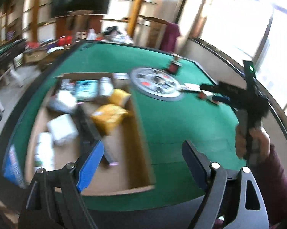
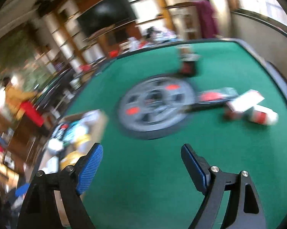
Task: Organize objects
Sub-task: 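Grasp the red-and-white glue box with the left gripper while the right grasps the red-labelled pill bottle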
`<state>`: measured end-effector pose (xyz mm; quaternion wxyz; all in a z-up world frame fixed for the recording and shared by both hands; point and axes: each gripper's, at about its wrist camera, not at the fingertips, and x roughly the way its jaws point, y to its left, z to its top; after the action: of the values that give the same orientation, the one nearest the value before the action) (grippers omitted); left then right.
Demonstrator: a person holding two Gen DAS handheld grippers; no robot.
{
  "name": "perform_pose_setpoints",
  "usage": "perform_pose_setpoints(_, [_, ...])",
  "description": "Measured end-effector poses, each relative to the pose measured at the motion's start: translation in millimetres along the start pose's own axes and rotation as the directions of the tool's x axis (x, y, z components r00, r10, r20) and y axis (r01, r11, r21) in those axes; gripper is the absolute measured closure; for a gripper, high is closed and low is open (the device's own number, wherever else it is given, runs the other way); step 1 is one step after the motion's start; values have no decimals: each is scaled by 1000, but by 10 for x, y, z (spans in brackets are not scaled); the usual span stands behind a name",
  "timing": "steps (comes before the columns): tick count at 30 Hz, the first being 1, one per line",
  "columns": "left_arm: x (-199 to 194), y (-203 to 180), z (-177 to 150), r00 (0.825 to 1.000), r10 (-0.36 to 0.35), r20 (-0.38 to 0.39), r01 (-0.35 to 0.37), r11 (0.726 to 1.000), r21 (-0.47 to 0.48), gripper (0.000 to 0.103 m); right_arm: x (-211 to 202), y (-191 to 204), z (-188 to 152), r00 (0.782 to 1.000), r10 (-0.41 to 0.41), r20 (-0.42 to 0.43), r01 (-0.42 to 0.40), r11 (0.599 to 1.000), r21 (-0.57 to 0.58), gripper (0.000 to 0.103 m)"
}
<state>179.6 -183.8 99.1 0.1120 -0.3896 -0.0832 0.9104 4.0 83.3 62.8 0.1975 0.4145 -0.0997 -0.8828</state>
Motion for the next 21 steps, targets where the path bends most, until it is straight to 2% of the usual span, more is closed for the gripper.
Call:
perform_pose_setpoints(4, [231, -336, -36, 998, -55, -39, 57, 997, 48, 20, -165, -621, 174, 988, -146, 44, 142, 987, 81, 15])
perform_pose_setpoints(8, [400, -471, -59, 995, -82, -64, 83, 997, 6, 20, -102, -1087, 455, 968, -250, 29, 245, 961, 128, 14])
perform_pose_setpoints(13, [512, -497, -120, 992, -71, -100, 71, 997, -5, 20, 320, -1418, 847, 919, -391, -41, 393, 914, 97, 14])
perform_pose_setpoints(17, [571, -394, -138, 991, -61, -121, 56, 998, -42, 20, 667, -1544, 988, 900, -421, -115, 429, 901, 64, 14])
perform_pose_setpoints(21, [596, -338, -143, 990, -65, -128, 56, 996, -73, 20, 854, -1603, 1029, 906, -395, -151, 408, 910, 66, 15])
